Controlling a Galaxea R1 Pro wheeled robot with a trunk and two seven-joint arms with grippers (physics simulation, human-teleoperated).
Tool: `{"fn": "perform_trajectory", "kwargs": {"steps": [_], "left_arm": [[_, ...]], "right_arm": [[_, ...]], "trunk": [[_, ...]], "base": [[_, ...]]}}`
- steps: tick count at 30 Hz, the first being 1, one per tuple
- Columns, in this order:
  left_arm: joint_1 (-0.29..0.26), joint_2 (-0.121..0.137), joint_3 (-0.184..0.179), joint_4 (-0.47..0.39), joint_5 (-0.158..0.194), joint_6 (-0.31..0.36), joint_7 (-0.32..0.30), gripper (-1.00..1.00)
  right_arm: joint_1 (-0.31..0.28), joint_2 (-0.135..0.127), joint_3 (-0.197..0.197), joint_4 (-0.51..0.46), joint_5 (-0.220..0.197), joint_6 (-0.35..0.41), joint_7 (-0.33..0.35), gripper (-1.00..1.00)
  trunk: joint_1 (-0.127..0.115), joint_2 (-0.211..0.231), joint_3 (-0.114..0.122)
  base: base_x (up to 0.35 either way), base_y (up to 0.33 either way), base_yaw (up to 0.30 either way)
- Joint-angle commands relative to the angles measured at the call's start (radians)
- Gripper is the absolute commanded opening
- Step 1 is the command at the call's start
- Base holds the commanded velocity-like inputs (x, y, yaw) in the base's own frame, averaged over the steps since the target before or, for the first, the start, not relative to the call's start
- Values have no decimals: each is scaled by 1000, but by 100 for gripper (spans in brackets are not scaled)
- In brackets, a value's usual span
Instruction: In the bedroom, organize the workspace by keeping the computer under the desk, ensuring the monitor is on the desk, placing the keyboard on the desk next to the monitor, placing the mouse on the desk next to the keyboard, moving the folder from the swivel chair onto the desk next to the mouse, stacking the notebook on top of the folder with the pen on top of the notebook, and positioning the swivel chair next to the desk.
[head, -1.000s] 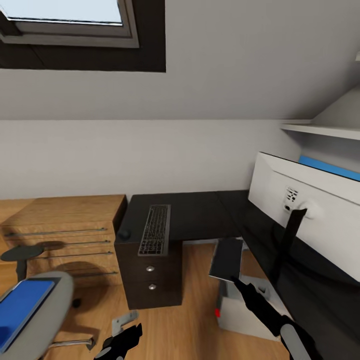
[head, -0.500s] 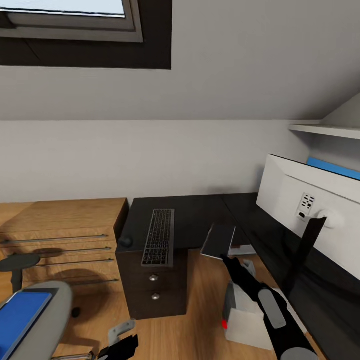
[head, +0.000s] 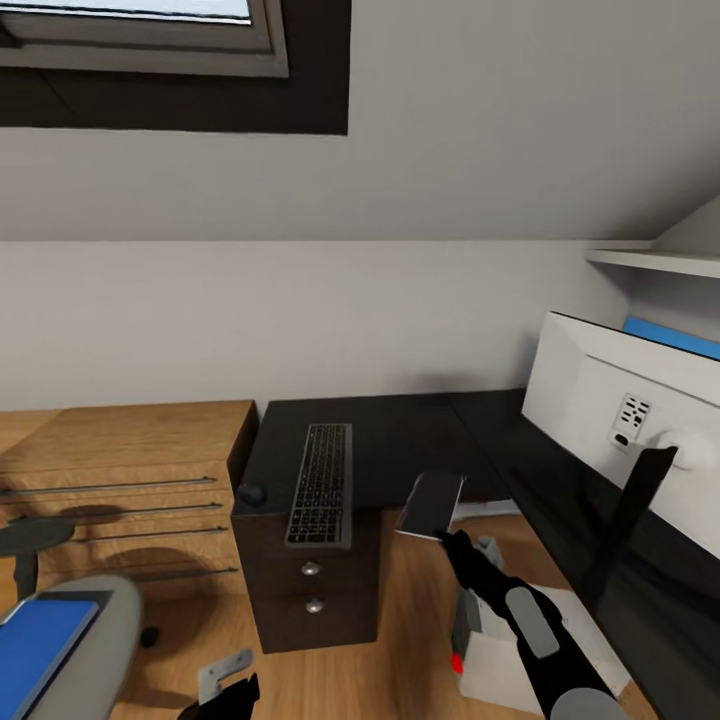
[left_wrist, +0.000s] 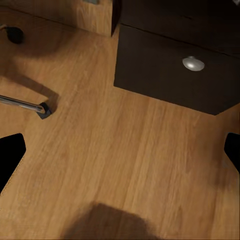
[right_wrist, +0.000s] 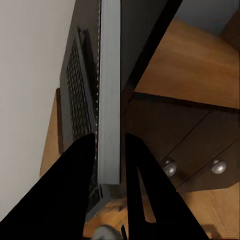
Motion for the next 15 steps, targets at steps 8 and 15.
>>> {"fn": "perform_trajectory", "kwargs": {"steps": [8, 15], "left_arm": [[-1, 2, -19, 12, 5, -8, 9, 100], [-1, 1, -20, 14, 5, -8, 9, 100]], "right_arm": [[-1, 18, -13, 11, -55, 19, 7, -100], [-1, 33, -13, 73, -292, 20, 6, -100]], "trunk": [[0, -1, -1], [0, -1, -1]], "base": [[174, 83, 0], [116, 65, 0]]}}
